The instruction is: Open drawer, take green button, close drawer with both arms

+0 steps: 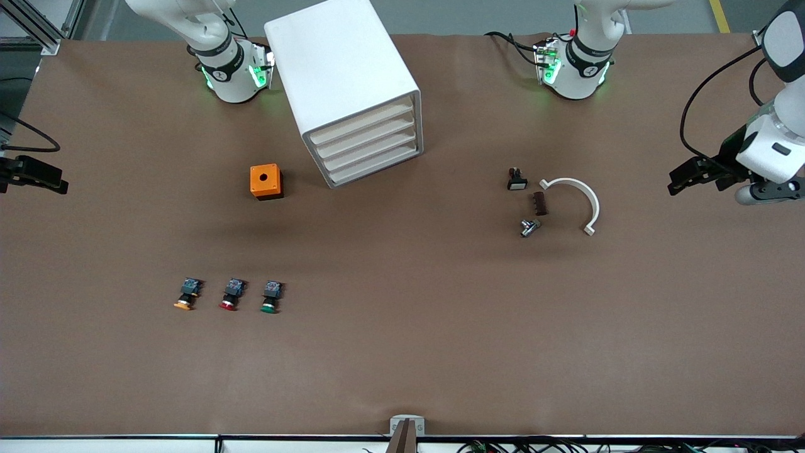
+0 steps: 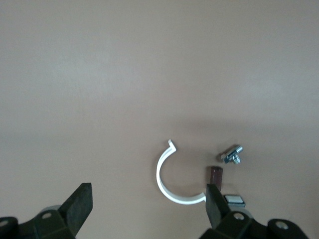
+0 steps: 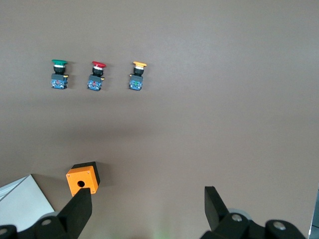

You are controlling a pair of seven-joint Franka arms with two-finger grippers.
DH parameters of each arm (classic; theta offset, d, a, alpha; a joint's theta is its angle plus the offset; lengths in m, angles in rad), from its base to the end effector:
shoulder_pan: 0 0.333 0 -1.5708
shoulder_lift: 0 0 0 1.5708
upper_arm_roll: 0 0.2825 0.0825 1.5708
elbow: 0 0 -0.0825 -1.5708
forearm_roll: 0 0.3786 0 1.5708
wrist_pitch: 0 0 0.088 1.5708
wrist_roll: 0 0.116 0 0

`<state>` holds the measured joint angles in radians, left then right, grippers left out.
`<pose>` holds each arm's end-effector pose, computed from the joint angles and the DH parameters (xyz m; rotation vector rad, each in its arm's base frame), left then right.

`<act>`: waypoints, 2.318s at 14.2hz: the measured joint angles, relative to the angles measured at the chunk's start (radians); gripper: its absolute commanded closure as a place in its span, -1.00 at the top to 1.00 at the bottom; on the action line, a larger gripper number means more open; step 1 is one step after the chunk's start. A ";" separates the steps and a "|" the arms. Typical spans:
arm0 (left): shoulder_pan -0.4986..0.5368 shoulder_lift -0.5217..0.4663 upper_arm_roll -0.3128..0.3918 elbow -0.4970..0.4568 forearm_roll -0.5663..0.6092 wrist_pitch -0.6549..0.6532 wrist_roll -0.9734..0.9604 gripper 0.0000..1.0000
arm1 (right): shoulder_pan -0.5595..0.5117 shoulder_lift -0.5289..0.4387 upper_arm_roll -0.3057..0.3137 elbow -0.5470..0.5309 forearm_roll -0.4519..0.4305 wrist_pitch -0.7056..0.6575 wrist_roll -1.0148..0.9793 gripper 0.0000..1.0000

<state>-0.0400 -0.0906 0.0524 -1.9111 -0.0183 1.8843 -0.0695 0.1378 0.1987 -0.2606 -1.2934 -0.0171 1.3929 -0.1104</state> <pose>0.5391 0.0058 0.4980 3.1130 0.1354 0.0982 0.5792 -0.0579 0.5851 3.0809 -0.0186 -0.1538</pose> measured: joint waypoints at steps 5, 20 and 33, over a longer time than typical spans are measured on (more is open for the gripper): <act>-0.017 0.046 -0.003 0.181 0.000 -0.026 -0.005 0.99 | 0.000 -0.055 0.000 0.004 0.002 -0.050 0.028 1.00; -0.020 0.094 -0.048 0.340 0.000 -0.185 -0.074 0.99 | -0.105 -0.162 0.083 -0.126 0.029 0.011 0.034 1.00; -0.020 0.094 -0.052 0.365 0.000 -0.220 -0.081 0.99 | -0.106 -0.249 0.093 -0.243 0.030 0.068 0.034 1.00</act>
<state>-0.0601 0.0031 0.0005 -1.5466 -0.0184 1.6647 -0.1503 0.0322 -0.0505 -0.1676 -1.5364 0.0125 1.4612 -0.0760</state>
